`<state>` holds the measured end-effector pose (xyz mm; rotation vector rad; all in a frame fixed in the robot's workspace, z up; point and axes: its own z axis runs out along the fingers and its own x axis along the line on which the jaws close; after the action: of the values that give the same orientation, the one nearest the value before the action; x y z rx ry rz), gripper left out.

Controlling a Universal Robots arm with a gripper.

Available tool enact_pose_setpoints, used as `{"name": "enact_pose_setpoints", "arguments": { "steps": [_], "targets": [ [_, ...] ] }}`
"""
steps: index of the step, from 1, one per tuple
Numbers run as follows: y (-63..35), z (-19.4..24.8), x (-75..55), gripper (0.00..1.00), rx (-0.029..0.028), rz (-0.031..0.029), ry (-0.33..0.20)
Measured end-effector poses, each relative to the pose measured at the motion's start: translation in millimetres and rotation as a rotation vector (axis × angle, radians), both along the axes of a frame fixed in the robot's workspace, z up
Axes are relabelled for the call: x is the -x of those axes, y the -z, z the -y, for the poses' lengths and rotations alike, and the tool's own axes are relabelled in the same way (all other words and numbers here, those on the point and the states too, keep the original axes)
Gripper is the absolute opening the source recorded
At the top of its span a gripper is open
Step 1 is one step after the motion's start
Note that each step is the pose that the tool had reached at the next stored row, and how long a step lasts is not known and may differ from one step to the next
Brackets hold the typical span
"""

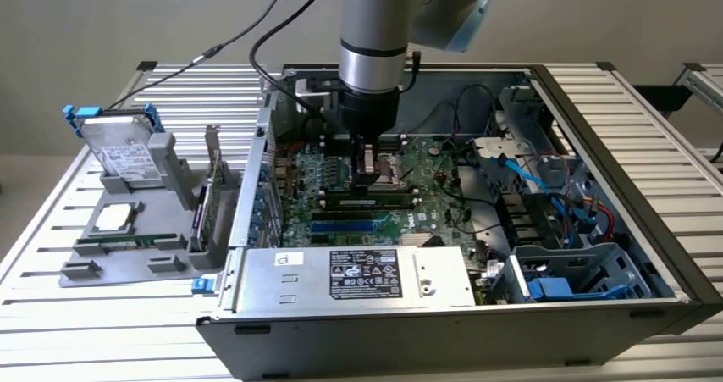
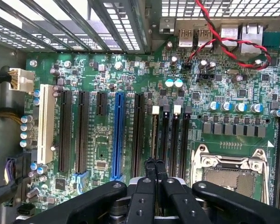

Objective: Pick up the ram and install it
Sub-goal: 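Press down the ram until it locks into place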

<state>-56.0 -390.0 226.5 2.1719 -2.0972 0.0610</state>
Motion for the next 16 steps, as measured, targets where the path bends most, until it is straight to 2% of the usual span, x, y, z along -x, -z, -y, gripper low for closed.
{"name": "enact_pose_setpoints", "arguments": {
  "steps": [8,12,16],
  "targets": [
    [2.2,-3.0,0.5,0.10,0.0022,0.0000,0.000],
    [3.2,-3.1,1.6,0.10,0.0031,-0.0004,0.000],
    [-1.6,-3.6,1.5,0.10,0.0001,0.0010,0.000]
  ]
}}
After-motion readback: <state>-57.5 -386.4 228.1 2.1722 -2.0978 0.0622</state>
